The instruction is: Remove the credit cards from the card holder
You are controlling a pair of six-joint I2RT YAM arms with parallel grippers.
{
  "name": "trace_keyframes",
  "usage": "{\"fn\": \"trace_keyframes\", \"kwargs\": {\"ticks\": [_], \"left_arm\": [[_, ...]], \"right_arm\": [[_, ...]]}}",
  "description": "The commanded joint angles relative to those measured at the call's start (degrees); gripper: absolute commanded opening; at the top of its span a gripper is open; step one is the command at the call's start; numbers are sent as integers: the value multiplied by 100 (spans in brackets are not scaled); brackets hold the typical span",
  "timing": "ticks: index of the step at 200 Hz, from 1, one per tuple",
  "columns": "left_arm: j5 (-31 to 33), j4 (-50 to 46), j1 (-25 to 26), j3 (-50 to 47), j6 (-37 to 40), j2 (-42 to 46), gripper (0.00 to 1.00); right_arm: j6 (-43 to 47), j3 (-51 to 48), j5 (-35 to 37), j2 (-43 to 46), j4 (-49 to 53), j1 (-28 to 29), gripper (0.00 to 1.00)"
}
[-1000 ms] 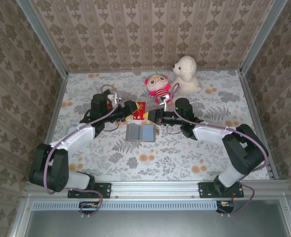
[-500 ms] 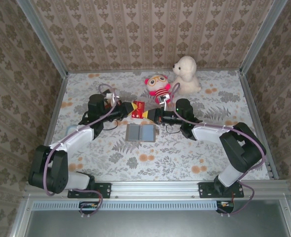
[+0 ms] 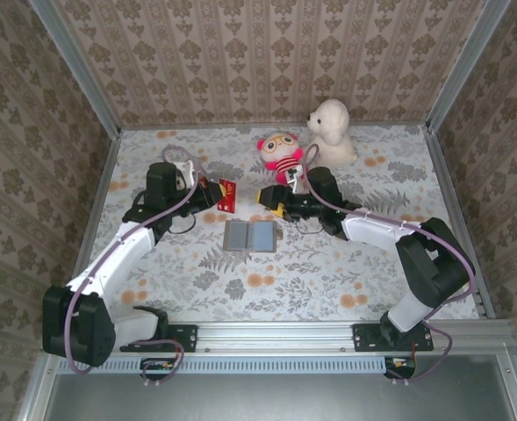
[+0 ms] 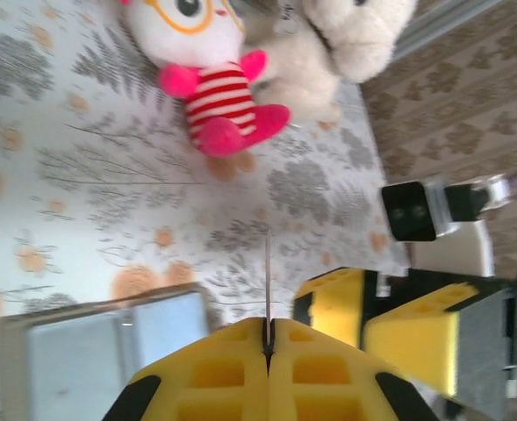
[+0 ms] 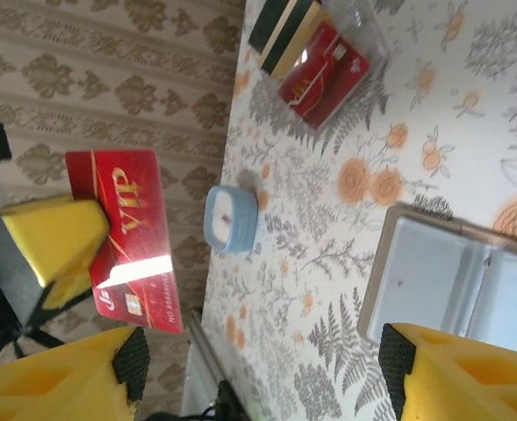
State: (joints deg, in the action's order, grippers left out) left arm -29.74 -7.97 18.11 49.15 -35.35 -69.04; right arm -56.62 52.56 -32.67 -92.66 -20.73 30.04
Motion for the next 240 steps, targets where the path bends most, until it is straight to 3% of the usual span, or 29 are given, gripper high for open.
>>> {"fn": "trace_keyframes", "kwargs": {"ticks": [1,54,99,116,172,216,240], "left_arm": [[843,-943,-88,267,986,-103,0],[1271,-1567,-407,1015,2025,-609,0],[1676,-1440,-778,1178,2741,-415,0],[1676,-1293,-870,1222,3001,-391,0],[1711,-1539,-878,1682,4589,-811,0],[1674,-2112,-884,2209,6108,-1668,0],[1618,-2288,-888,2601,6456,-2180,0]], "right_arm": [[189,407,502,-136,755,2,78],[829,1539,662,-320,1905,267,84],[1905,1473,817,-166,3003,249,95],[2145,1212,928,-100,2973,166,100],[2508,833,1367,142,2934,20,100],[2574,405,1199,495,2744,-118,100],[2548,277,1195,590,2668,-119,100]]}}
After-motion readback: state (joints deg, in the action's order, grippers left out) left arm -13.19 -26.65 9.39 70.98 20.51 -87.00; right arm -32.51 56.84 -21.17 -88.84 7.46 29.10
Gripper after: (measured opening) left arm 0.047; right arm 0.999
